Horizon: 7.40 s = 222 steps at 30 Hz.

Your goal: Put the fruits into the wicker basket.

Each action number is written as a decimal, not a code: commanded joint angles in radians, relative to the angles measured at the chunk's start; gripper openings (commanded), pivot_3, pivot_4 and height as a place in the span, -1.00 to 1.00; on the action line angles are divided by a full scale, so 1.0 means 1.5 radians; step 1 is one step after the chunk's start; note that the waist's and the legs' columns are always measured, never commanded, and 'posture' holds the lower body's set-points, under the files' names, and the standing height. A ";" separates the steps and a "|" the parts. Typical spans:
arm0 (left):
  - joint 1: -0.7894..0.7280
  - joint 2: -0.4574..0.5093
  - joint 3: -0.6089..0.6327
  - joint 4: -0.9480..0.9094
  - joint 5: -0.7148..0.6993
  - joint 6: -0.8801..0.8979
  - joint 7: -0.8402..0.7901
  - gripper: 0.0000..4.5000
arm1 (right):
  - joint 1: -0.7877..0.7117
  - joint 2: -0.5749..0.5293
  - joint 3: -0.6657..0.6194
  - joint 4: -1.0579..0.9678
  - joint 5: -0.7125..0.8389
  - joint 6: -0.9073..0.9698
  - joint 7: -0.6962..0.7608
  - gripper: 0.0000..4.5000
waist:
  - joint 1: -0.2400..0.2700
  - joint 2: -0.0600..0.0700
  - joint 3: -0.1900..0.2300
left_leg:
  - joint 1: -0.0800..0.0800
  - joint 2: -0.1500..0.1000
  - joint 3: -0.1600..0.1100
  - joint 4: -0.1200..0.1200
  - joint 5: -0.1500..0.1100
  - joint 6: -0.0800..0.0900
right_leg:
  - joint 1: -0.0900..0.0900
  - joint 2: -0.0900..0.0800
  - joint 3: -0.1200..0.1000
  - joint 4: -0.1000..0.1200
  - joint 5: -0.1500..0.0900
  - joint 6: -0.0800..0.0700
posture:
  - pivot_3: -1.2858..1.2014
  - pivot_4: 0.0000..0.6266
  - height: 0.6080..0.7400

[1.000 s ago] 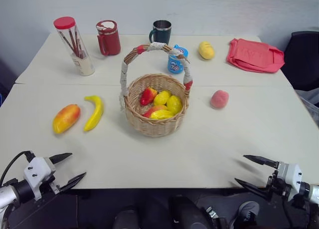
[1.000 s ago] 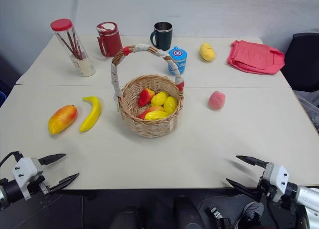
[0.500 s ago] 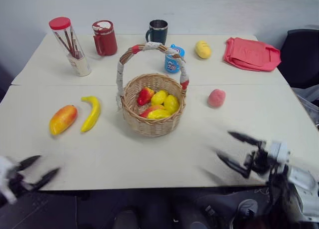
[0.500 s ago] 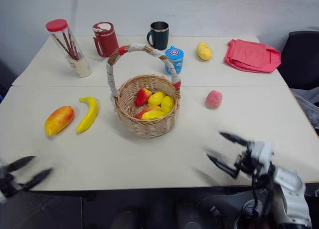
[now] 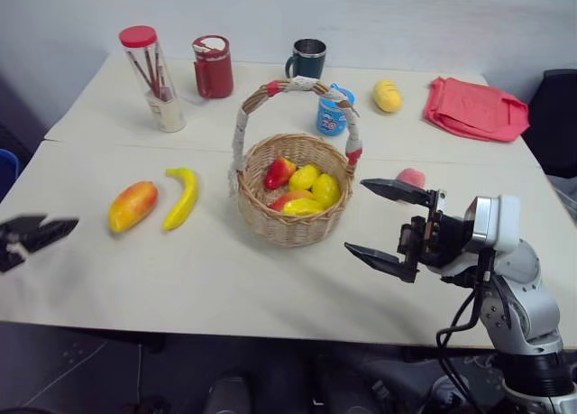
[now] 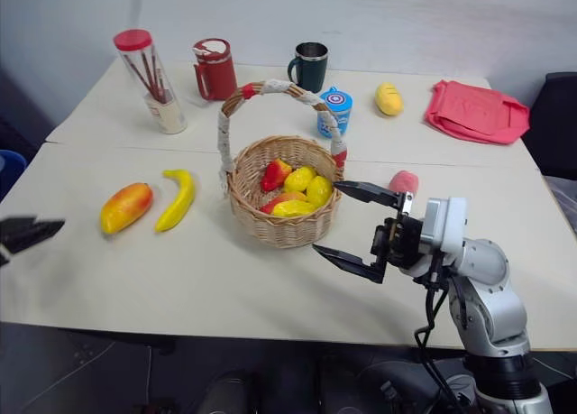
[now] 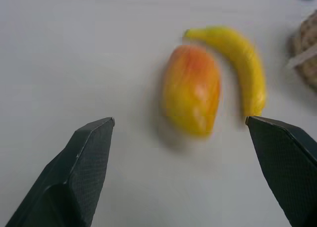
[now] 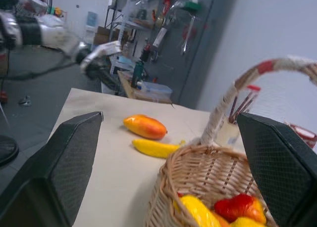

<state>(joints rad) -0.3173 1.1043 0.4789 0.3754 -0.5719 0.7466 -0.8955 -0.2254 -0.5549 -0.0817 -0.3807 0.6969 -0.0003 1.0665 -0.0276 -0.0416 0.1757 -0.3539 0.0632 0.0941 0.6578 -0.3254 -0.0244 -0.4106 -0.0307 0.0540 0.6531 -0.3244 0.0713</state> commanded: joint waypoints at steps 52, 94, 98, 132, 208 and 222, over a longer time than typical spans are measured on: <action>-0.028 -0.199 -0.175 -0.494 0.044 -0.179 -0.051 0.99 | 0.084 -0.001 -0.061 0.007 -0.076 -0.021 -0.063 1.00 | -0.011 0.005 0.002 | -0.009 0.000 0.003 0.013 0.001 -0.002 | -0.011 0.005 0.005 0.005 0.003 0.005 | 0.03 -0.52 1.00; -0.076 -0.170 -0.245 -0.140 0.185 -0.052 0.080 -0.36 | 0.024 -0.002 -0.016 -0.039 -0.081 0.005 -0.043 1.00 | -0.016 0.001 0.001 | -0.011 0.001 0.002 0.014 -0.003 0.001 | -0.012 0.003 0.003 0.006 0.002 0.003 | 0.03 -0.52 1.00; 0.035 -0.128 -0.112 -0.174 0.139 -0.221 -0.030 -0.61 | 0.029 -0.012 -0.034 -0.016 -0.085 -0.008 -0.037 1.00 | -0.020 0.001 0.001 | -0.011 0.002 0.003 0.014 -0.002 -0.001 | -0.012 0.003 0.003 0.006 0.002 0.003 | 0.03 -0.52 1.00; -0.177 -0.215 -0.251 -0.464 -0.037 0.017 0.058 0.79 | 0.208 -0.020 -0.164 -0.010 -0.124 -0.055 -0.136 1.00 | -0.002 0.009 0.005 | -0.002 0.000 0.001 0.014 -0.003 -0.002 | -0.001 0.005 0.006 0.002 0.002 0.004 | 0.03 -0.52 1.00; 0.199 -0.224 0.030 -0.526 -0.185 -0.126 -0.003 1.00 | -0.401 0.283 0.111 0.133 -0.155 0.506 -0.302 0.72 | -0.039 0.008 0.007 | -0.018 0.000 0.000 0.008 0.001 -0.004 | -0.020 0.001 0.003 0.006 0.002 0.003 | 0.03 -0.52 1.00; 0.212 -0.218 0.055 -0.543 -0.201 -0.125 -0.003 1.00 | -0.344 -0.030 0.020 0.325 -0.100 0.319 0.073 0.99 | -0.042 0.008 0.007 | -0.019 0.000 0.001 0.015 -0.002 0.002 | -0.020 0.003 0.004 0.006 0.004 0.004 | 0.03 -0.52 1.00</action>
<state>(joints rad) 0.0035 0.7658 0.5363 -0.4119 -0.8537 0.5729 -0.8927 -0.6761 -0.5916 -0.0451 0.0188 0.5862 0.5841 1.1368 -0.0906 -0.0298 0.1859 -0.3818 0.0641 0.0967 0.6803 -0.3283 -0.0215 -0.4411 -0.0252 0.0597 0.6633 -0.3187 0.0766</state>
